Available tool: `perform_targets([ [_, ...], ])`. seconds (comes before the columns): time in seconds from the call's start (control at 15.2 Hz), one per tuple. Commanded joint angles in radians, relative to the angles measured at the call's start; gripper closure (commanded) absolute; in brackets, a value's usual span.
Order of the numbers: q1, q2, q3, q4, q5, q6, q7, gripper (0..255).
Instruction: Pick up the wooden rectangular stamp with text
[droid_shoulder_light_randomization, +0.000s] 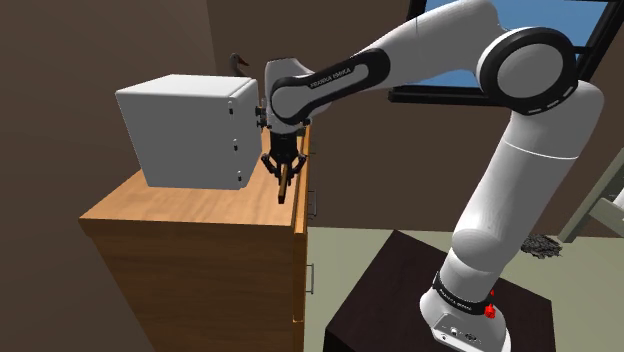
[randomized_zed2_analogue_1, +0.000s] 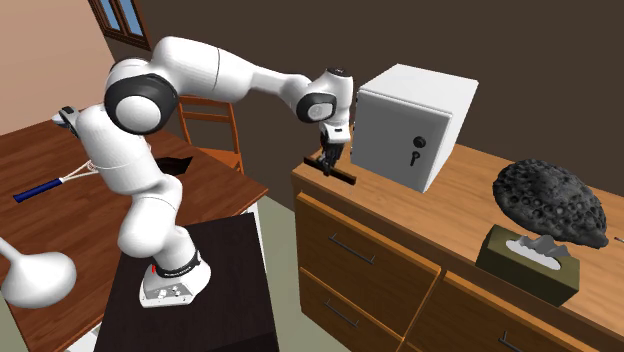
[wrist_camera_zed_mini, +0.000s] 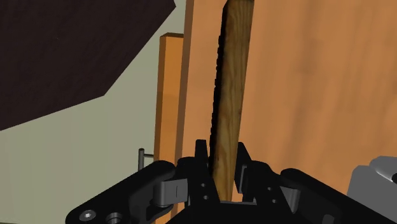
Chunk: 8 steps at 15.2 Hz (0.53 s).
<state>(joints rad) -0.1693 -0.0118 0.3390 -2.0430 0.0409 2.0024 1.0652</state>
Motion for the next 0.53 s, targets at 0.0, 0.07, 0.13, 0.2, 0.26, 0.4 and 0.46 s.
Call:
perform_targets([
  [0.0, -0.001, -0.008, -0.001, 0.020, 0.002, -0.028, -0.002, 255],
  [0.07, -0.001, -0.011, -0.001, 0.030, 0.003, -0.041, -0.003, 255],
  [0.13, -0.001, -0.015, -0.002, 0.040, 0.004, -0.054, -0.003, 255],
  [0.2, -0.002, -0.018, -0.002, 0.050, 0.005, -0.067, -0.003, 255],
  [0.26, -0.002, -0.021, -0.002, 0.060, 0.006, -0.080, -0.004, 255],
  [0.4, -0.002, -0.024, -0.003, 0.072, 0.007, -0.095, -0.004, 255],
  [0.46, -0.002, -0.024, -0.003, 0.072, 0.007, -0.095, -0.004, 255],
])
